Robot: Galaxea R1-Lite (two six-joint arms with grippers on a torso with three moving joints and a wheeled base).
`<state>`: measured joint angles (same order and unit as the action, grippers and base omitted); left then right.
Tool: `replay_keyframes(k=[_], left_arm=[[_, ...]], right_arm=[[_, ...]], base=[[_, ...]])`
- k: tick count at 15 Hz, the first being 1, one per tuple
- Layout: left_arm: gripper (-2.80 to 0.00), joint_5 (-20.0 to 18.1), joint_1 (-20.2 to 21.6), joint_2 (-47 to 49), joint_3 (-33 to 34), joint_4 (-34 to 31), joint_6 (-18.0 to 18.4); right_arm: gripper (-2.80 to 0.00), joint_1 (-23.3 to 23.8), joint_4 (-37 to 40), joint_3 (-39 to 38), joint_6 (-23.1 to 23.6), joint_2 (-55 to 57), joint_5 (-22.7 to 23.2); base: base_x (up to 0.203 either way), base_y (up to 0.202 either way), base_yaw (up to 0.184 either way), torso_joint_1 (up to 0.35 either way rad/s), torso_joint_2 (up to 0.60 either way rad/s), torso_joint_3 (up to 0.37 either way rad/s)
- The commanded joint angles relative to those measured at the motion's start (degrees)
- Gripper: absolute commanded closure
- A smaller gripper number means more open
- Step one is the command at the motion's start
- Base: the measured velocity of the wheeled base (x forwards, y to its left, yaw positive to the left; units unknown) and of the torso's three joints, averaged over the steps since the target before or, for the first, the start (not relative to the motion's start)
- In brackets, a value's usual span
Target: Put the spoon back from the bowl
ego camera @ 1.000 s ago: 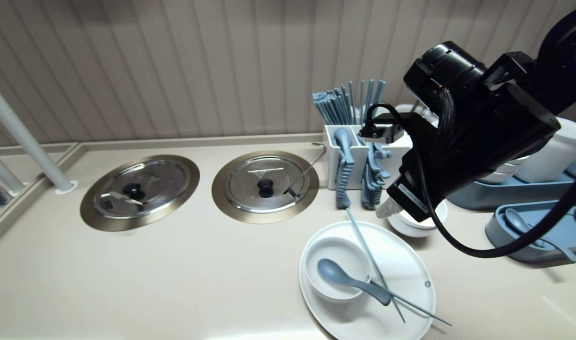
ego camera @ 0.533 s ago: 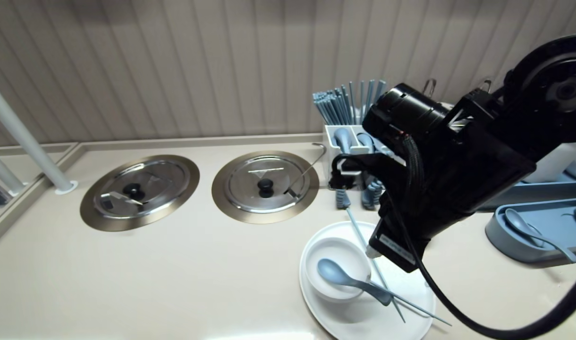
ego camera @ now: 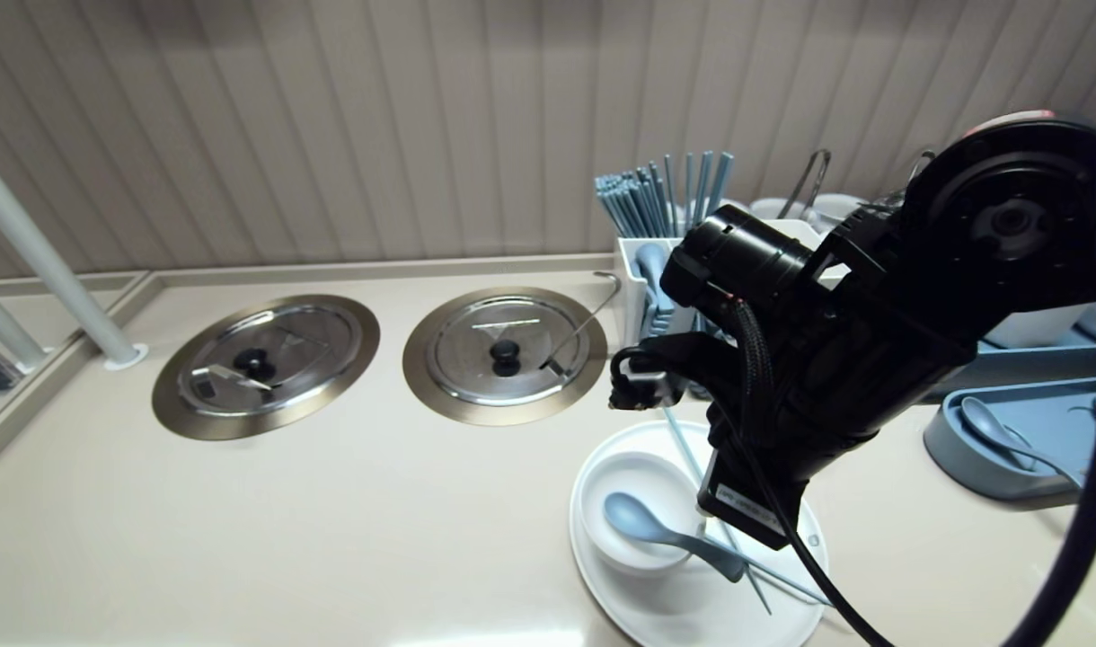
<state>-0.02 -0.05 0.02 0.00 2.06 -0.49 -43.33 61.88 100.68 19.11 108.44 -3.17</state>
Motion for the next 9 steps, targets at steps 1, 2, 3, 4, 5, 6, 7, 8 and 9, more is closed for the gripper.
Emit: replay_keyframes(k=[1, 2, 3, 4, 5, 6, 7, 8, 9], left_arm=[[0.00, -0.1, 0.0, 0.0, 0.4, 0.0, 0.0], [0.00, -0.1, 0.0, 0.0, 0.4, 0.0, 0.0], [0.00, 0.0, 0.0, 0.0, 0.4, 0.0, 0.0], [0.00, 0.0, 0.0, 0.0, 0.4, 0.0, 0.0], [0.00, 0.0, 0.0, 0.0, 0.4, 0.0, 0.0], [0.00, 0.0, 0.0, 0.0, 0.4, 0.0, 0.0], [0.00, 0.0, 0.0, 0.0, 0.4, 0.0, 0.0], [0.00, 0.0, 0.0, 0.0, 0.4, 0.0, 0.0], [0.00, 0.0, 0.0, 0.0, 0.5, 0.1, 0.0]], right_arm=[[0.00, 0.0, 0.4, 0.2, 0.2, 1.4, -0.1], [0.00, -0.1, 0.4, -0.3, 0.0, 1.9, -0.1], [0.00, -0.1, 0.4, -0.3, -0.1, 2.4, -0.1], [0.00, -0.1, 0.4, -0.2, -0.6, 2.9, -0.1], [0.00, -0.1, 0.4, 0.4, -1.7, 3.4, -0.1], [0.00, -0.4, 0.5, 1.3, -3.6, 3.6, -0.2], [0.00, -0.4, 1.1, 0.7, -5.2, 3.8, -0.9], [0.00, 0.2, 1.3, -0.3, -6.9, 3.6, -1.7], [0.00, 0.7, 1.3, -0.7, -8.5, 3.5, -1.9]], base=[[0.000, 0.000, 0.000, 0.000, 0.00, 0.000], [0.000, 0.000, 0.000, 0.000, 0.00, 0.000], [0.000, 0.000, 0.000, 0.000, 0.00, 0.000], [0.000, 0.000, 0.000, 0.000, 0.00, 0.000], [0.000, 0.000, 0.000, 0.000, 0.00, 0.000], [0.000, 0.000, 0.000, 0.000, 0.00, 0.000], [0.000, 0.000, 0.000, 0.000, 0.00, 0.000], [0.000, 0.000, 0.000, 0.000, 0.00, 0.000], [0.000, 0.000, 0.000, 0.000, 0.00, 0.000]])
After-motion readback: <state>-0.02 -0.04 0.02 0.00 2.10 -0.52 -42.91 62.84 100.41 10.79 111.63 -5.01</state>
